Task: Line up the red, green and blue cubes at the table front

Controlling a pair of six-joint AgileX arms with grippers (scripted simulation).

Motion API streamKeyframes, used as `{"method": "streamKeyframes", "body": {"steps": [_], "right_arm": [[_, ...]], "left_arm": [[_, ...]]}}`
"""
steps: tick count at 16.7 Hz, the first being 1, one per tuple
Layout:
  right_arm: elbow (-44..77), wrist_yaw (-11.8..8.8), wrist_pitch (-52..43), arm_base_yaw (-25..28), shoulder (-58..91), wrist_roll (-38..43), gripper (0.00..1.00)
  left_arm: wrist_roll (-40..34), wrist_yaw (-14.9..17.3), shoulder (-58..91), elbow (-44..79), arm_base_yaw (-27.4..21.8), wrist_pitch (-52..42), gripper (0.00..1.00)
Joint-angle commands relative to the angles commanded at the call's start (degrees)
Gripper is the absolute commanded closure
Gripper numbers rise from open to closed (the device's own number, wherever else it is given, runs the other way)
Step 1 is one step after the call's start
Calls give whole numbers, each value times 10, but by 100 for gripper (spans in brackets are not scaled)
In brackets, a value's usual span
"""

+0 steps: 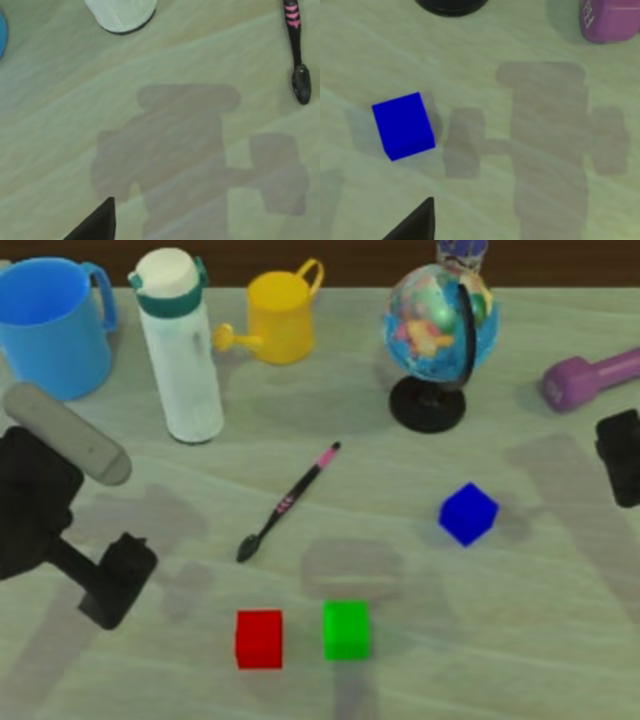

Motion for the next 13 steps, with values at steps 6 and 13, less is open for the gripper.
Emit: {"method": "streamKeyframes", "body": {"steps": [6, 13], "right_arm": [[259, -1, -180, 68, 337, -37, 0], [452, 0, -294, 113, 562, -61, 0]], "left_arm": [[-112, 3, -321, -245, 134, 172, 0], [-190, 10, -518, -377, 215, 307, 0]]}}
